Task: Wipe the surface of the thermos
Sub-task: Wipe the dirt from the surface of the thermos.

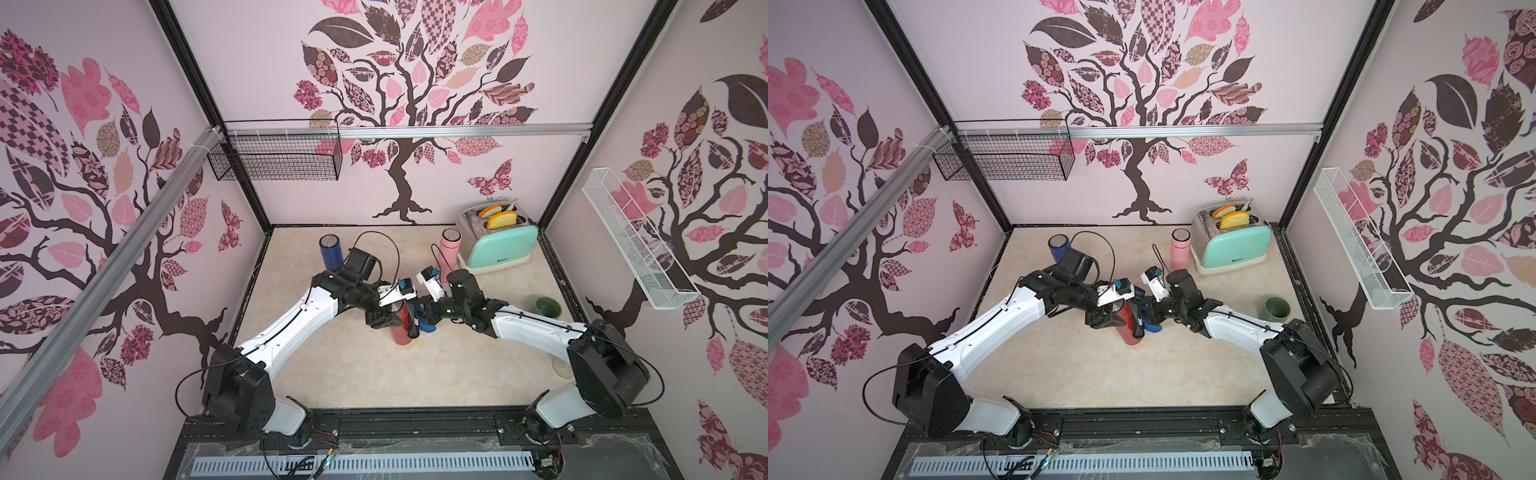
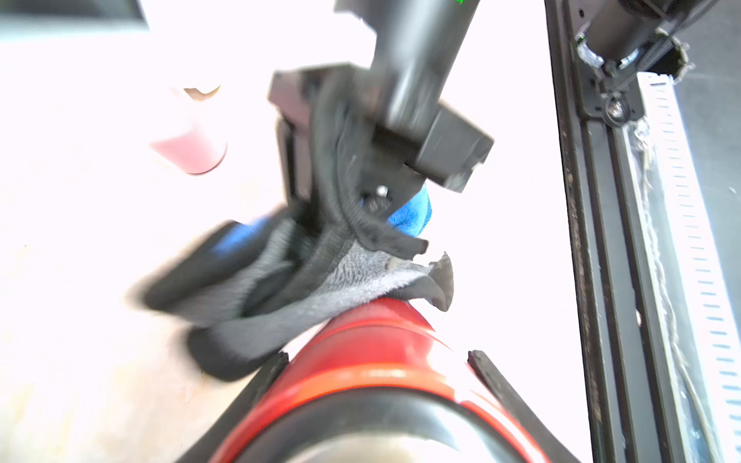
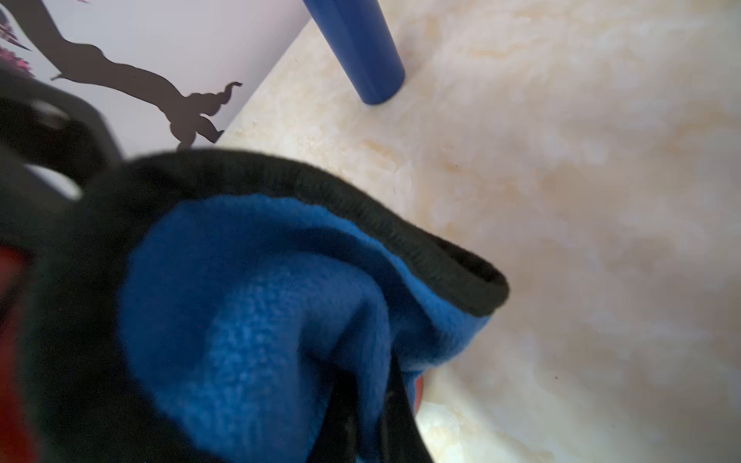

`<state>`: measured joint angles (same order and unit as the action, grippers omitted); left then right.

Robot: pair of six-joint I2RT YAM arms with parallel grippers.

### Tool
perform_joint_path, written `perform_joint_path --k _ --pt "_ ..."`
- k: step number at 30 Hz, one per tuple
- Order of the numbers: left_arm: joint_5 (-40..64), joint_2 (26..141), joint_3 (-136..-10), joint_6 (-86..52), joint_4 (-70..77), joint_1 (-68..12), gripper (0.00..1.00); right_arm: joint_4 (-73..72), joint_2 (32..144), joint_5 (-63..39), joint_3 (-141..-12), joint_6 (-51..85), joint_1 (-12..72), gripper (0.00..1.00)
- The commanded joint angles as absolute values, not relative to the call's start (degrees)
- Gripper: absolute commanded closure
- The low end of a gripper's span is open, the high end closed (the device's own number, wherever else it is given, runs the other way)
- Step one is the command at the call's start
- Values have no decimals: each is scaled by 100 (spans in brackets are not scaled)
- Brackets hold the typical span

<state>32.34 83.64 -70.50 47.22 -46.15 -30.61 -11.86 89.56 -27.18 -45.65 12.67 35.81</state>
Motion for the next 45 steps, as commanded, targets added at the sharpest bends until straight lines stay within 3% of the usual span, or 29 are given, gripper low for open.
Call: perform_joint_path --k 1,9,13,19,34,39,45 --pt "3486 8429 -7358 4992 -4592 -3066 100 -1512 9275 -2901 -4442 1301 3595 100" --pt "3193 8456 -7087 5071 -4348 -3193 100 -1157 9400 -3259 -4911 1133 3542 100" --pt "2630 8396 -6817 5157 -4006 -3450 100 -766 9173 -3669 -5455 1062 3498 100" --pt "2628 8239 -6489 5257 -3617 -3507 100 -627 9171 -4426 -5989 1170 3455 100" --pt "2742 7983 -5995 5229 -3024 -3510 100 -510 10953 -4407 -6031 708 3458 100" --pt "2827 7901 -5917 5230 -2911 -3489 100 54 10804 -4395 -6375 370 3462 100" --pt "2865 7916 -5889 5212 -2864 -3463 100 913 10389 -5304 -6994 -274 3454 100"
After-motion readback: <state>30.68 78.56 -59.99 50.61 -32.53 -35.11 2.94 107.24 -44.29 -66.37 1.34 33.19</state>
